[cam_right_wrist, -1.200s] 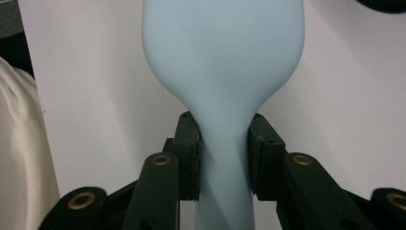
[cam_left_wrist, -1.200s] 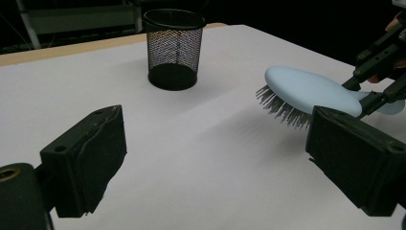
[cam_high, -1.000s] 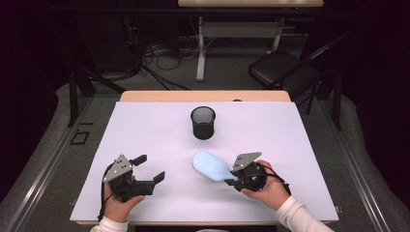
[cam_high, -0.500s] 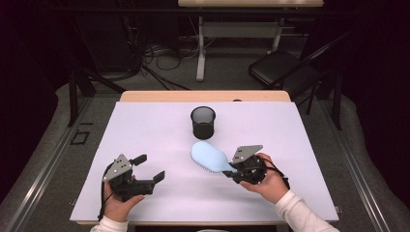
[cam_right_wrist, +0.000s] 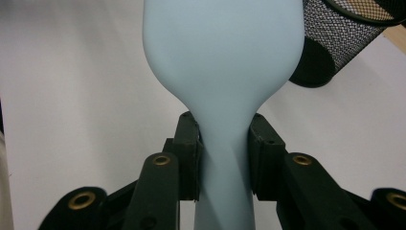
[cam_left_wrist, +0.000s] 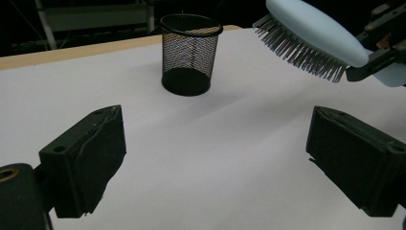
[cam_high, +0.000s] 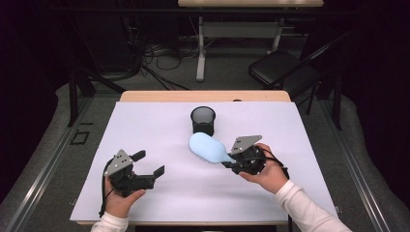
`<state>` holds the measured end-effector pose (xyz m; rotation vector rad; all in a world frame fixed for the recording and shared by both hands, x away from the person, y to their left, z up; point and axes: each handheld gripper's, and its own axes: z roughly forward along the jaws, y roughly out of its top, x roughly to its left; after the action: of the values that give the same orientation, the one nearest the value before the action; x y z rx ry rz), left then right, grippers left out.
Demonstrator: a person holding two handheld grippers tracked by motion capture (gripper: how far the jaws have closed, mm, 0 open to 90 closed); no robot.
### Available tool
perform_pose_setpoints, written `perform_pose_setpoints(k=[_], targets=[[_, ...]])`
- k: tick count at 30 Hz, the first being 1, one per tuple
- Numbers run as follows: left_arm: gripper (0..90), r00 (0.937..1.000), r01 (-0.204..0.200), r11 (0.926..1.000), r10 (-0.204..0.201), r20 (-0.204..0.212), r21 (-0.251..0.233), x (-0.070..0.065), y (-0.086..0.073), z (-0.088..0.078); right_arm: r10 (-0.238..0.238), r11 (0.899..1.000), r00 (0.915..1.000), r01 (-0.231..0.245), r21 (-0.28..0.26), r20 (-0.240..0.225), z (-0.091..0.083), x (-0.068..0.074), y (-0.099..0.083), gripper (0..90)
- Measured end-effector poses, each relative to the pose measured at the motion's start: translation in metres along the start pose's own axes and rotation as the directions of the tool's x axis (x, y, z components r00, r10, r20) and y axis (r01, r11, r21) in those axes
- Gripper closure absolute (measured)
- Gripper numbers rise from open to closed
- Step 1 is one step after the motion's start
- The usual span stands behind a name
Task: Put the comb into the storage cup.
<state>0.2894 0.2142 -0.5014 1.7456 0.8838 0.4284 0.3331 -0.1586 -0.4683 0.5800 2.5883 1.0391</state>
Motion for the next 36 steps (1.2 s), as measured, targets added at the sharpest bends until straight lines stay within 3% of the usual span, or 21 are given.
perform_pose_setpoints(k=[4,13,25,31,36], targets=[[5.3,0.9999,0.005,1.0000,-0.005,0.009,-0.003,0.000,0.005,0.000,-0.006,1.000,0.9999,0.006,-0.010,0.009,-0.002,-0.004,0.006,68.8],[1.7,0.9979,-0.028,0.9996,0.027,0.058,0.004,-0.007,0.021,0.006,-0.019,0.999,0.9995,0.019,-0.038,0.024,-0.003,-0.009,0.016,68.8],[0.6,0.9939,0.026,0.9996,-0.025,0.108,-0.011,-0.005,0.049,0.012,-0.008,0.998,0.9991,0.011,-0.066,0.041,-0.004,-0.010,0.021,68.8],[0.6,0.9927,0.016,0.9998,-0.017,0.119,0.010,-0.007,0.060,0.015,-0.005,0.997,0.9989,0.009,-0.076,0.047,-0.004,-0.009,0.022,68.8],[0.6,0.9903,0.031,0.9994,-0.033,0.135,0.018,-0.007,0.068,0.019,-0.004,0.996,0.9986,0.008,-0.084,0.053,-0.005,-0.009,0.023,68.8]])
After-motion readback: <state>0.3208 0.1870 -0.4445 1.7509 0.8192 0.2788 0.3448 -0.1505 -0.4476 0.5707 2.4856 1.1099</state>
